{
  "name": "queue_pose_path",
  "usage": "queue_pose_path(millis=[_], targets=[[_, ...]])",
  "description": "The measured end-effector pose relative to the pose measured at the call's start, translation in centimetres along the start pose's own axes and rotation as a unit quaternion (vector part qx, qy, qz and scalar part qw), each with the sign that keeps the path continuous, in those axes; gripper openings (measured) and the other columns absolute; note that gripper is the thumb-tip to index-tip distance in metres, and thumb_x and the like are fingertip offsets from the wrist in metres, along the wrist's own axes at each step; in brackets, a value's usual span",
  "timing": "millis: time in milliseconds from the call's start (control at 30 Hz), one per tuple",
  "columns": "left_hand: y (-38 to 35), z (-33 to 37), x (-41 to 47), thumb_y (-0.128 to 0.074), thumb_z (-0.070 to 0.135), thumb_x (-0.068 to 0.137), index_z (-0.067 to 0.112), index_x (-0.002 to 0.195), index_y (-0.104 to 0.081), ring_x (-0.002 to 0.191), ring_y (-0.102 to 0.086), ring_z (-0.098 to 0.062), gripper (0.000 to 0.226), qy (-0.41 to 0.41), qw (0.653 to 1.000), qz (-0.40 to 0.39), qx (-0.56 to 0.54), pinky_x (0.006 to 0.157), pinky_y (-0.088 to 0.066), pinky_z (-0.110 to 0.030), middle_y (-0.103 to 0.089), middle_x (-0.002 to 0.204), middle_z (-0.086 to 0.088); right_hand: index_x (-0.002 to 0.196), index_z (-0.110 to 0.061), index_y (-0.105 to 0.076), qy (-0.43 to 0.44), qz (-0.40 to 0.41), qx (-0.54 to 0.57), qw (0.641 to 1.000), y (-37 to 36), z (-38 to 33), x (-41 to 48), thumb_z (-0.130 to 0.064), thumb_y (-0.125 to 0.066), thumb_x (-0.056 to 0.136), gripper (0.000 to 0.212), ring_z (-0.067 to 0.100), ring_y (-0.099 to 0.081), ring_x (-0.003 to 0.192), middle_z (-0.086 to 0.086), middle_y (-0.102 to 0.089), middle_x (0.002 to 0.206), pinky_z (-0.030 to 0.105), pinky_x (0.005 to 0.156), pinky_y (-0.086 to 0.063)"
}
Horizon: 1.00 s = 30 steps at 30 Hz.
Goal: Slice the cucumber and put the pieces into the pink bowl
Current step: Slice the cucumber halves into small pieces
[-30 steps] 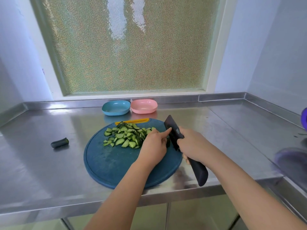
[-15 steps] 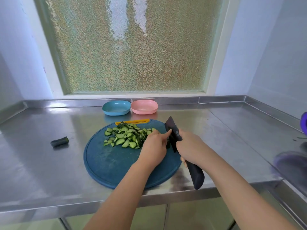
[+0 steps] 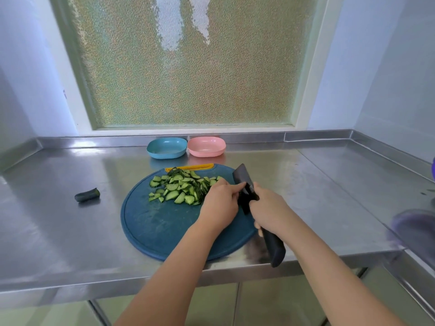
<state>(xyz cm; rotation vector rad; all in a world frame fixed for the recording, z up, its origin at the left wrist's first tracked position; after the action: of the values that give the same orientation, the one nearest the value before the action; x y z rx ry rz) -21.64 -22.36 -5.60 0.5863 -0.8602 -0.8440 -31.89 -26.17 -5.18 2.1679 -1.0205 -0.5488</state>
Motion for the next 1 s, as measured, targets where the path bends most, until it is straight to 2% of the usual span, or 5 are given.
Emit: queue_pose_path(millis=[100,200,667,867,1000], targets=[[0.1,0.2,-0.1,-0.043,0.009,0.096,0.022,0.132,-0.053,0.094,-0.048,-0.024,0.04,-0.004,1.0,-0.006,0.0,0.084,-0.04,-0.031,-0.044,0.09,-0.004,0.118,-0.015,-0.05,0.008,-0.029,0.01,0.999,0.8,-0.2,0.0,-0.002,-0.036,0.087,0.036,0.025,-0.053,0.053,0.013,-0.056,0.072,0.03,0.05,-0.044],[0.2,0.2,-0.1,-0.042,0.008,0.095,0.023,0.133,-0.051,0.092,-0.047,-0.023,0.042,-0.008,1.0,-0.008,0.005,0.083,-0.038,-0.028,-0.043,0.088,-0.003,0.11,-0.01,-0.052,-0.011,-0.056,0.041,0.998,1.2,0.0,0.6,0.001,-0.035,0.085,0.032,0.027,-0.049,0.048,0.016,-0.053,0.063,0.037,0.055,-0.045],[0.3,0.2,-0.1,-0.039,0.008,0.096,0.027,0.138,-0.044,0.09,-0.046,-0.024,0.046,-0.001,1.0,-0.01,0.001,0.076,-0.034,-0.027,-0.041,0.088,-0.006,0.115,-0.013,-0.05,-0.02,-0.051,0.084,0.995,1.1,-0.1,1.1,0.001,-0.033,0.084,0.039,0.025,-0.045,0.044,0.016,-0.05,0.062,0.037,0.054,-0.044],[0.2,0.2,0.0,-0.04,0.008,0.096,0.026,0.138,-0.045,0.09,-0.047,-0.027,0.046,-0.002,1.0,-0.009,0.0,0.075,-0.033,-0.027,-0.04,0.086,-0.006,0.1,-0.005,-0.048,-0.025,-0.049,0.116,0.992,1.3,-0.4,0.6,0.005,-0.032,0.086,0.024,0.023,-0.04,0.043,0.016,-0.044,0.065,0.032,0.048,-0.039],[0.3,0.2,-0.1,-0.04,0.008,0.095,0.027,0.139,-0.043,0.09,-0.046,-0.026,0.048,-0.001,1.0,-0.01,-0.006,0.076,-0.033,-0.028,-0.04,0.087,-0.006,0.11,-0.004,-0.052,-0.014,-0.047,0.114,0.992,1.6,-0.6,0.6,0.004,-0.032,0.086,0.032,0.024,-0.042,0.046,0.017,-0.046,0.067,0.035,0.051,-0.04]])
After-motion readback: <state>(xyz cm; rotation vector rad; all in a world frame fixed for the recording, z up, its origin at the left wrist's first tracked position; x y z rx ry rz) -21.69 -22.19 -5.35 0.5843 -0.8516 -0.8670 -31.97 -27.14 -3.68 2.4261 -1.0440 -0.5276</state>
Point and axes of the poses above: each hand's wrist, its own x-axis towards the middle knuckle, its own y-axis out of the back of the hand, z = x × y, the point moved 7 cm from there along x, towards the middle knuckle
